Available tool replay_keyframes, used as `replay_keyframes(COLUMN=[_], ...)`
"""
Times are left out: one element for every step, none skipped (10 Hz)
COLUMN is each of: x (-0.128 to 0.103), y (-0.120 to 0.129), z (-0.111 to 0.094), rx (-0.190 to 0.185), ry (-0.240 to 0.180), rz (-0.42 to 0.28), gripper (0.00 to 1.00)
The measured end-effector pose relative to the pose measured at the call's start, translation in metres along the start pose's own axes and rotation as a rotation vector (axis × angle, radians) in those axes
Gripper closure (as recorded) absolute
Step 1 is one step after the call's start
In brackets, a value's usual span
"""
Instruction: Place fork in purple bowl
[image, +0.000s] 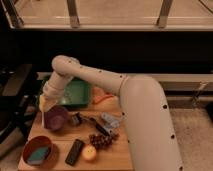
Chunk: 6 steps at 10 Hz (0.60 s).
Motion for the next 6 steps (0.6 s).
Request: replay_keyframes(x=[0.001, 0.002, 0.002, 0.001, 0.004, 0.008], y=[-0.007, -0.016, -0.022, -0.029, -0.038, -0.048], z=[0.005, 0.01, 0.01, 0.009, 0.002, -0.012], rx=[0.004, 0.013, 0.021, 0.029, 0.035, 0.037], ry=[0.007, 0.013, 0.013, 0.012, -0.003, -0.033], rz=[0.02, 0.048, 0.066, 0.087, 0.108, 0.129], gripper=[0.33, 0.33, 0.33, 0.33, 0.33, 0.33])
